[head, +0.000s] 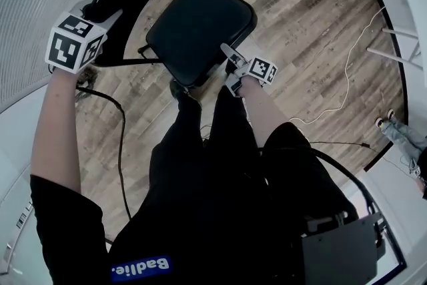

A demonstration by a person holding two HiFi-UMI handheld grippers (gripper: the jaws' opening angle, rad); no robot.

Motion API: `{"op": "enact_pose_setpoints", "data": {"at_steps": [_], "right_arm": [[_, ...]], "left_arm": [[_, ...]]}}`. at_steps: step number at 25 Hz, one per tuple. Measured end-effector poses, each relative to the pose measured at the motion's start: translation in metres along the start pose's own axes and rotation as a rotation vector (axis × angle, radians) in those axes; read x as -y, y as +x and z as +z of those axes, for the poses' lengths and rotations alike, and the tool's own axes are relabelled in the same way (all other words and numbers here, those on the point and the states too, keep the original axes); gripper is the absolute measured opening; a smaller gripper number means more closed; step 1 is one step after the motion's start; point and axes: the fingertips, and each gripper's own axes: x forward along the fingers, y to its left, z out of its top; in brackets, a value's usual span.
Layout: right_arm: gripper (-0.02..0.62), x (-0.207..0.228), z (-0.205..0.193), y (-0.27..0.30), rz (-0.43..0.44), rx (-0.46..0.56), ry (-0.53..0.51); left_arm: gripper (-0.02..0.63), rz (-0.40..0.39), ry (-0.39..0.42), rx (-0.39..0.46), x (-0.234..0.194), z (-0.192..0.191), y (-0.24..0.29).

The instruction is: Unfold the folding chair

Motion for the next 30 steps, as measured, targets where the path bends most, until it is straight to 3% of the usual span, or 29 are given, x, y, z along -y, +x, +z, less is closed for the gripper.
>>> {"op": "enact_pose_setpoints", "data": {"at_steps": [13, 30], "right_arm": [[0.196, 0.046, 0.005, -0.02, 0.019, 0.011, 0.04], [0.227, 0.117, 0.006, -0.043, -0.019, 0.073, 0.094]], "left_arm": [[0.132, -0.029, -0.012, 0.006, 0.01, 0.003, 0.02], [0.132, -0.058, -0.029, 0.023, 0.026, -0.003, 0.046]]}}
